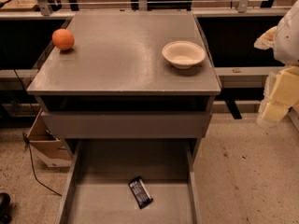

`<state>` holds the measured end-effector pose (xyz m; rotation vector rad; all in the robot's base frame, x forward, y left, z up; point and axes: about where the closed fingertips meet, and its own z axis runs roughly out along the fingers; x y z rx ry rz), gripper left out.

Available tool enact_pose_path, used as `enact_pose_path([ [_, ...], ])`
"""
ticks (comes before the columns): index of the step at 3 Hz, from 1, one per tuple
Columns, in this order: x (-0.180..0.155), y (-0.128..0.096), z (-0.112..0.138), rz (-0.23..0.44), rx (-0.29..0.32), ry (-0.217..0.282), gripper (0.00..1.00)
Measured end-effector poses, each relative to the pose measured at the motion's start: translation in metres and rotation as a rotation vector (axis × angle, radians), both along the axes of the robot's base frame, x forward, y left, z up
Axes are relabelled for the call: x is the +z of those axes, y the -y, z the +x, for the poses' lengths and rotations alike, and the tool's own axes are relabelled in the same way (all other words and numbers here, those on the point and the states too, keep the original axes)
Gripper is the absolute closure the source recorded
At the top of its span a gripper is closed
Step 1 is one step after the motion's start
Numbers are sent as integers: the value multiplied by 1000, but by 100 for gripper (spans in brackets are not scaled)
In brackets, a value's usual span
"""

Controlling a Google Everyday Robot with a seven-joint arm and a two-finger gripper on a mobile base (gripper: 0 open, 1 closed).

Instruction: Pick rxbar blueberry from middle drawer and place on counter

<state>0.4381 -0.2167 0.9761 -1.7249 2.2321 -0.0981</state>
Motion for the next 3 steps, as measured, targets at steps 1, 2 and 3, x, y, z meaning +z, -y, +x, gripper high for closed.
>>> enact_pose_path([
  [1,0,0,0,0,0,0,0],
  [2,-16,-4,2,18,3,20,0],
  [3,-58,-13,3,62,1,34,0],
])
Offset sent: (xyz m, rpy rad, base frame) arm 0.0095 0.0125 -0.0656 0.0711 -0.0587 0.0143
